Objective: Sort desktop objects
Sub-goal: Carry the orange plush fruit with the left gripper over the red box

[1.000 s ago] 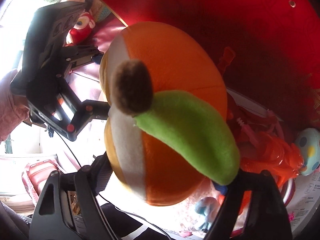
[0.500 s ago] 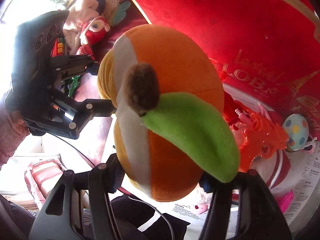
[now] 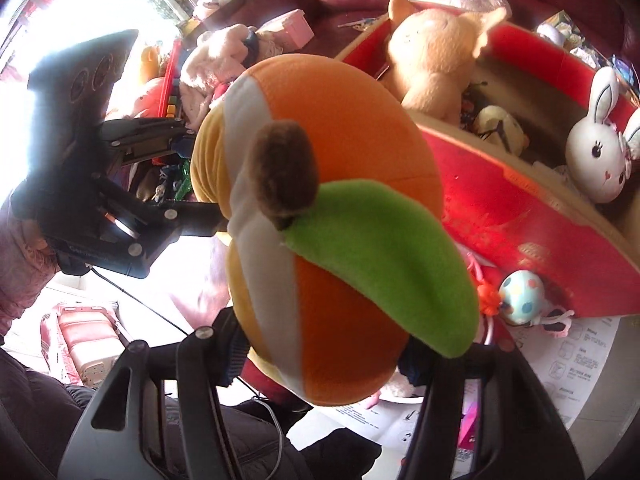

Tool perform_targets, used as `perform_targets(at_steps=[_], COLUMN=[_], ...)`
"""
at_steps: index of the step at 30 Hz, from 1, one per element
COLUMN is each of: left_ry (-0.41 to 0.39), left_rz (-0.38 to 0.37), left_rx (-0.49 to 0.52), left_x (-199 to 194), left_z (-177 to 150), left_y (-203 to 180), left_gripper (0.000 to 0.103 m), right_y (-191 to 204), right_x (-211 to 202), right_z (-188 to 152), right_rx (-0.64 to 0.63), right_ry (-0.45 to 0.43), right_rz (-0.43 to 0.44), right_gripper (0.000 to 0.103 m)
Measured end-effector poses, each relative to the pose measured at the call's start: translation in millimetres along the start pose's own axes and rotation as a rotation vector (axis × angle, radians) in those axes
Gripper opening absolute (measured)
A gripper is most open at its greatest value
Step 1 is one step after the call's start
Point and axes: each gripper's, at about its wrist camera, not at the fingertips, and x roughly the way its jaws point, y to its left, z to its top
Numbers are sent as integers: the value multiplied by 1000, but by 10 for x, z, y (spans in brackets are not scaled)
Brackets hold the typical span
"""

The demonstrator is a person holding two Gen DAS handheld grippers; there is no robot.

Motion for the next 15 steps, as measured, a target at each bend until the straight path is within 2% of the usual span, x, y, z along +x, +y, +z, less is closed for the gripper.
perform_targets(at_steps=[4,8,12,15], left_ry=[-48,-100,-125,-112], left_rz=[31,51,45,49], left_rx=[-25,-32,-55,-66], left_x=[18,151,471,794], left_z=[463,1062,1655,2022], left_y=[-242,-522,-723,-832], left_gripper=[69,69,69,69], right_y=[-401,-941,-1544,-1981], right_x=[-381,-870,-1135,-1207], right_z=[211,371,573,686], right_rx=[-53,-106,-117,-129], right_ry=[-36,-73,-93,-82], right_rz=[22,-8,-59,-98], right_gripper=[59,59,59,59])
